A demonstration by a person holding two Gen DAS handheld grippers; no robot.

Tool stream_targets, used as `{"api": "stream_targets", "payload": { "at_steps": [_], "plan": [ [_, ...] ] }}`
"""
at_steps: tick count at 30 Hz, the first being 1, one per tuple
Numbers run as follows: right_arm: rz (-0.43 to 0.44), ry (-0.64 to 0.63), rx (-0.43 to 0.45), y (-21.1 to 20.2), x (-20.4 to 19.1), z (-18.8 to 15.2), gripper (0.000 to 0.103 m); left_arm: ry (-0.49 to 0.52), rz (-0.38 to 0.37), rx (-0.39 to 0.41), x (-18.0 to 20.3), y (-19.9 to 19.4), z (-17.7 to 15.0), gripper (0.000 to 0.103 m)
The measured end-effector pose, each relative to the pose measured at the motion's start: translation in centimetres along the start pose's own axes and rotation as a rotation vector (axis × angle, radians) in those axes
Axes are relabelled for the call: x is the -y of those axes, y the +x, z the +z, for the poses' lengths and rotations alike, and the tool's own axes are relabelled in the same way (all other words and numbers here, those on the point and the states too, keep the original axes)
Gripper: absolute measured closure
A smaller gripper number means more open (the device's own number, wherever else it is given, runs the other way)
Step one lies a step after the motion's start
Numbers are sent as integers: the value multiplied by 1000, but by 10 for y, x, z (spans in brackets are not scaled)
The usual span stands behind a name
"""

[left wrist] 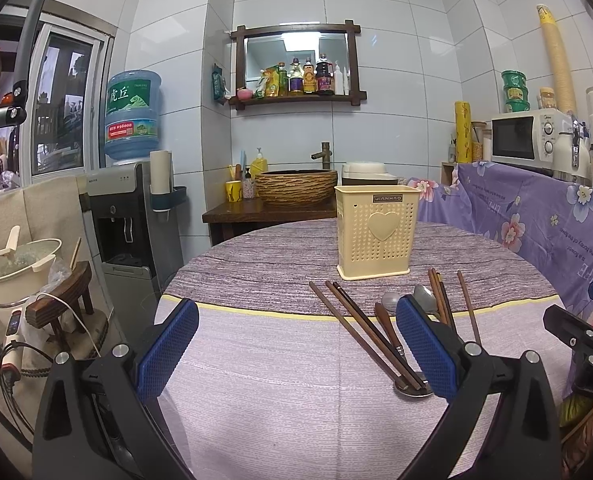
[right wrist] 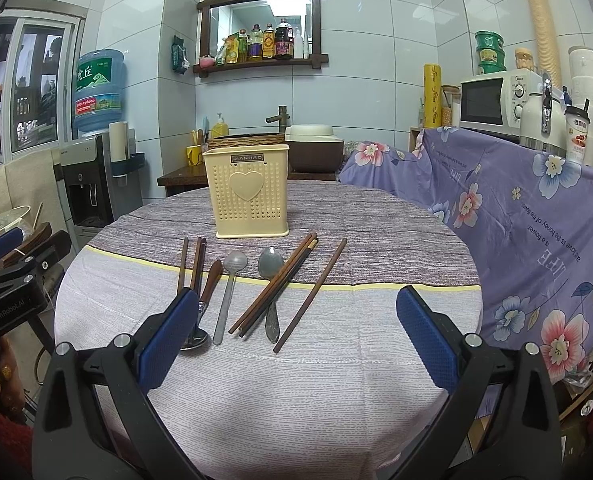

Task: Organize utensils

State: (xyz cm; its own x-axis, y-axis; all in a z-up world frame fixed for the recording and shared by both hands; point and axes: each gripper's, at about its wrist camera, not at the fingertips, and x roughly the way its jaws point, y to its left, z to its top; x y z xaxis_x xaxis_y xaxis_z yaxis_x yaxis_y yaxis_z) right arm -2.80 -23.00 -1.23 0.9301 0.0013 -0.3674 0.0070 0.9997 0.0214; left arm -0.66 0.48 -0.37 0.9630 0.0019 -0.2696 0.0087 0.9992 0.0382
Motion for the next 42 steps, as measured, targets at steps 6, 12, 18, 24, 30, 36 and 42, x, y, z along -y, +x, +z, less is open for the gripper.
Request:
{"api": "stream_targets", "payload": {
  "at_steps": [6,12,18,24,30,36,42],
  "plan": [
    [0,-1,-3,2,-2,-1,5,0,0,-1,-1,0,0,5],
    [0,0,-4,3,-1,-1,5,0,0,-2,-1,0,-1,5],
    [0,2,-9,5,-3,-3,5,2,1,-10,-2,2,-1,5],
    [-3,7,-20,7,-3,-4,5,6,5,-19,0,4,-2,5],
    [-16,7,-38,10,-1,-3,5,10,3,-36,2,9,-4,5],
    [-115,2,-72,24,16,5,5,39,3,-121,-1,25,-1,5],
    [-167,58,-181,55,46,10,5,21,-18,-240,-21,59,8,5]
  ]
}}
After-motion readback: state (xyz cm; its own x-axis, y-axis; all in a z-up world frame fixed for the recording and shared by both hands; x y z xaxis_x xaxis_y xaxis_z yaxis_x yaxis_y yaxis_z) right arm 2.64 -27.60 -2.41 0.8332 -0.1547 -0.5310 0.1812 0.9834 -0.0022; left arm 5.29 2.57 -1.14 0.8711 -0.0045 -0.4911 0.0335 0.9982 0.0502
